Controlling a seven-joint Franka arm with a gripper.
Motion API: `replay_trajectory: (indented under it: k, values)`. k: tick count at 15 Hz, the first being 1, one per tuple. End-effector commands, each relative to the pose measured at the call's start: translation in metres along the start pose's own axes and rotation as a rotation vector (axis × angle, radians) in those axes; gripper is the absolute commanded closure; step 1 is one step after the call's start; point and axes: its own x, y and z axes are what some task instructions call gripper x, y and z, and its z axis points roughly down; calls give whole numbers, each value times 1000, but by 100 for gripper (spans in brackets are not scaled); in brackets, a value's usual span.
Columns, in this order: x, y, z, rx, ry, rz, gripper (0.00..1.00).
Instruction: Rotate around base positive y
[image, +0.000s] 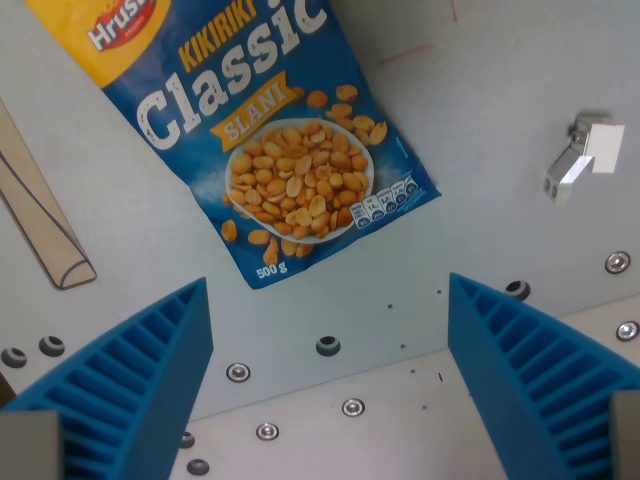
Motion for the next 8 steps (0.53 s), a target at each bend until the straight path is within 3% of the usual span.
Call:
replay_trajectory:
  k: [1, 8]
  values:
    - [7, -2, -8, -52, -190, -1, 0]
    - [7, -2, -8, -77, -279, -2, 0]
